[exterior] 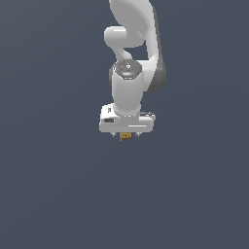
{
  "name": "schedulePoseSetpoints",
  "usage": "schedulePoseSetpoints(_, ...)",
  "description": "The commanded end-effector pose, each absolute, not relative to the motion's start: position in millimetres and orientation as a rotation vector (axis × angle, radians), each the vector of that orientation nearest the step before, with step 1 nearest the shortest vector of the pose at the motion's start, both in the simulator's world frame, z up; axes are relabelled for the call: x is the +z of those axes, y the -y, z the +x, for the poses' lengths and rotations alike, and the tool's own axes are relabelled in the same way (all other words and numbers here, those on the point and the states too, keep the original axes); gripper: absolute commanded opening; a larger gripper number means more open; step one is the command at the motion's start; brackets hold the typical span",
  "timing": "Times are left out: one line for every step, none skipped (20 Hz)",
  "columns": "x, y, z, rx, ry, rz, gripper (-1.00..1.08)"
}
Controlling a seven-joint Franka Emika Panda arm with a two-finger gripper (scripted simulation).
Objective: Pick up the object and move it to a goal position.
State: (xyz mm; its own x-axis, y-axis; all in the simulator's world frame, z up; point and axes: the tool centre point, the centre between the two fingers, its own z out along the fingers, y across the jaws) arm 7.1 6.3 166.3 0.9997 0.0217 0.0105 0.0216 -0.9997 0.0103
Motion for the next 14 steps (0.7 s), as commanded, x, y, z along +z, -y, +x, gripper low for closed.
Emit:
schedulePoseSetpoints(166.3, -6.3, 7.1, 0.017, -0.034, 3.131, 1.0)
schedulePoseSetpoints(166.4, -5.7, 7.3, 0.017, -0.033, 3.131, 1.0)
schedulePoseSetpoints(166.8, -4.0, 7.6, 0.019, -0.03, 3.131, 1.0)
schedulePoseSetpoints(167.4, -1.1, 8.2, 0.023, -0.025, 3.132, 1.0)
schedulePoseSetpoints(168.3, 2.9, 9.0, 0.028, -0.018, 3.132, 1.0)
schedulePoseSetpoints(169.5, 8.0, 10.1, 0.034, -0.009, 3.133, 1.0)
schedulePoseSetpoints(171.1, 13.8, 11.4, 0.041, 0.002, 3.133, 1.0)
schedulePoseSetpoints(172.5, 18.6, 12.5, 0.047, 0.011, 3.134, 1.0)
schedulePoseSetpoints(173.8, 22.2, 13.4, 0.052, 0.018, 3.134, 1.0)
schedulePoseSetpoints(174.8, 24.7, 14.1, 0.055, 0.023, 3.134, 1.0)
schedulePoseSetpoints(175.5, 25.9, 14.6, 0.057, 0.026, 3.134, 1.0)
schedulePoseSetpoints(175.7, 25.8, 14.8, 0.057, 0.026, 3.134, 1.0)
schedulePoseSetpoints(175.5, 25.3, 14.6, 0.056, 0.025, 3.134, 1.0)
schedulePoseSetpoints(174.8, 24.5, 14.1, 0.055, 0.023, 3.134, 1.0)
